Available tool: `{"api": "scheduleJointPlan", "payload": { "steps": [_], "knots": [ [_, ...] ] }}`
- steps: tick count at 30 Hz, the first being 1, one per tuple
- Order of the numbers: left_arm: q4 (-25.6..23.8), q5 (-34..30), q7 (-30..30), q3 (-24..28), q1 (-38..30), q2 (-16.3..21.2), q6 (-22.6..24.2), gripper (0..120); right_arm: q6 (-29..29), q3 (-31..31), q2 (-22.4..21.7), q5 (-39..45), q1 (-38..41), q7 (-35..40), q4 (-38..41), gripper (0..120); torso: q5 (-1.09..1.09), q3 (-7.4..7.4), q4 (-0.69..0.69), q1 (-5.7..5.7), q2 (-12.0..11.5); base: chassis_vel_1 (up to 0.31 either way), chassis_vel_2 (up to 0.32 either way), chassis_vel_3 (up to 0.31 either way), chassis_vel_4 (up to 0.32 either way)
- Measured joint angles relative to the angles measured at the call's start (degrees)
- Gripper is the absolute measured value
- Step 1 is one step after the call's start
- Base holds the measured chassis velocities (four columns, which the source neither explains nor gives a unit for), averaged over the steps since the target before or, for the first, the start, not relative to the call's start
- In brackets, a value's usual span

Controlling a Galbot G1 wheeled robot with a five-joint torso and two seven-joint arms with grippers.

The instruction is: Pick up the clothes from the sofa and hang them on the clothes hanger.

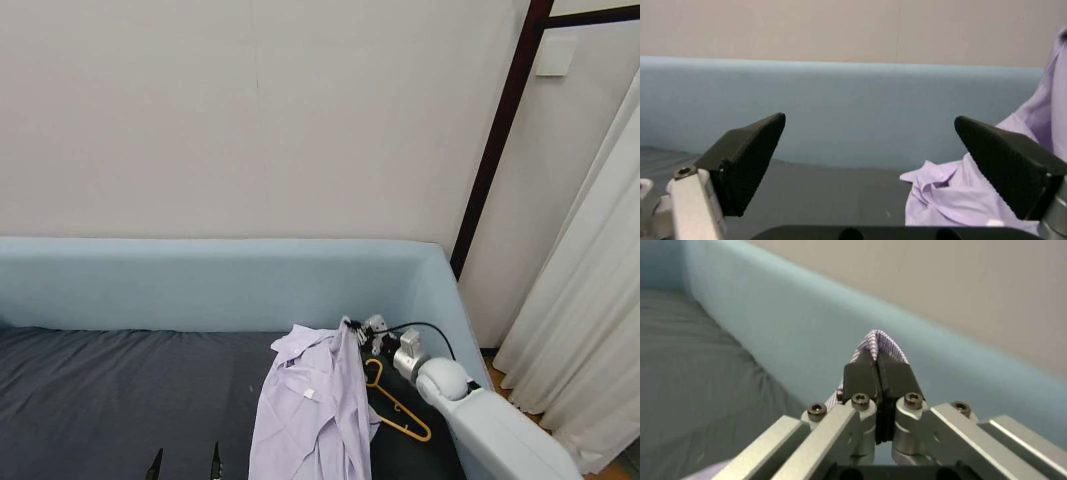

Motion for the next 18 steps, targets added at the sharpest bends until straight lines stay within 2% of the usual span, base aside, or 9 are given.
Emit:
{"api": "scheduleJointPlan", "payload": {
  "steps": [2,5,11,15,18],
  "knots": [
    [-0.42,-0.65,-0.01,-0.18,-0.33,0.22,0.31,100,-0.02,-0.26,-1.15,-0.41,1.32,0.20,2.21,0,0.00,0.00,0.00,0.00,0.00,0.000,0.000,0.000,0.000],
    [-1.05,-2.20,-0.11,-0.51,-1.36,0.80,0.98,100,0.51,-1.96,-4.26,-1.13,7.37,0.18,5.85,0,0.00,0.00,0.02,0.00,0.00,0.000,0.000,0.000,0.000],
    [-1.49,-3.86,-0.65,-0.57,-2.51,1.12,1.49,100,3.36,-6.33,-7.01,-1.22,18.50,-1.58,6.27,0,-0.02,0.00,0.01,0.00,0.00,0.000,0.000,0.000,0.000],
    [-3.53,-6.39,-1.18,-1.07,-2.86,1.10,2.66,100,4.87,-10.86,-7.16,4.45,29.15,-4.24,8.30,0,-0.02,0.01,0.03,0.01,0.00,0.000,0.000,0.000,0.000],
    [-4.73,-7.85,-1.18,-1.44,-2.87,1.57,3.21,100,4.96,-12.23,-7.93,6.34,30.93,-5.29,11.65,0,-0.06,-0.01,0.07,0.00,0.00,0.000,0.000,0.000,0.000]
  ]
}}
